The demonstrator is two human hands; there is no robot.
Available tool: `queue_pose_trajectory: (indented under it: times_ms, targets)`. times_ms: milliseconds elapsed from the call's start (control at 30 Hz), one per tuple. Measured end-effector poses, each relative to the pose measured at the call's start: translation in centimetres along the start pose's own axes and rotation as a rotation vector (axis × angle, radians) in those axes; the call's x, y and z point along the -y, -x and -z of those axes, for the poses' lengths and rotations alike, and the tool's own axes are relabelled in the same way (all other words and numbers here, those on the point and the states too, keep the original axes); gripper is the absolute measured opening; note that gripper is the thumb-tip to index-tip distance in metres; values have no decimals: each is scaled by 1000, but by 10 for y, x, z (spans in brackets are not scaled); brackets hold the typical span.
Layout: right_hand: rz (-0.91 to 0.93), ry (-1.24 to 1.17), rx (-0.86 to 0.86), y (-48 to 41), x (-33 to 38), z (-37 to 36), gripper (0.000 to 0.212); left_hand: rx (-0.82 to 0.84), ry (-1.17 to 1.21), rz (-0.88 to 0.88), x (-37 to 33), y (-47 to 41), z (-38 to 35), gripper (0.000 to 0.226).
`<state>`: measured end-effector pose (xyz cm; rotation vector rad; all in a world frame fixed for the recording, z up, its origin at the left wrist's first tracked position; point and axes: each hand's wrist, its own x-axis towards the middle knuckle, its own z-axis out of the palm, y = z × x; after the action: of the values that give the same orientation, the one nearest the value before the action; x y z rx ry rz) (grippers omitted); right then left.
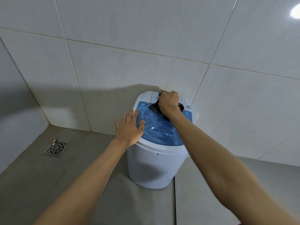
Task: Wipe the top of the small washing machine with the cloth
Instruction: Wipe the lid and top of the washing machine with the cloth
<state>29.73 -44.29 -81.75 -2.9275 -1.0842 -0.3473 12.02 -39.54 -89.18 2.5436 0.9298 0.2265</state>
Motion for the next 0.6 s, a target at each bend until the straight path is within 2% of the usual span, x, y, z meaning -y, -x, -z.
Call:
queue_pose_trajectory:
  times_ms: [100, 233, 333, 400, 600]
  targets:
    - [-8, 7, -49, 1, 7, -3, 27, -11, -10, -6, 0, 0, 0, 65]
    - [15, -188, -44, 20, -20, -17, 43, 6, -17, -9, 2, 0, 0, 66]
    - [6, -351, 83, 57, -38, -26, 49, 19, -29, 2, -1, 1, 3, 65]
    - [45, -349, 135, 85, -44, -26, 50, 34, -40, 7, -2, 3, 8, 65]
    - [215, -358, 153, 134, -56, -16, 46, 128, -82, 19, -7, 4, 18, 66]
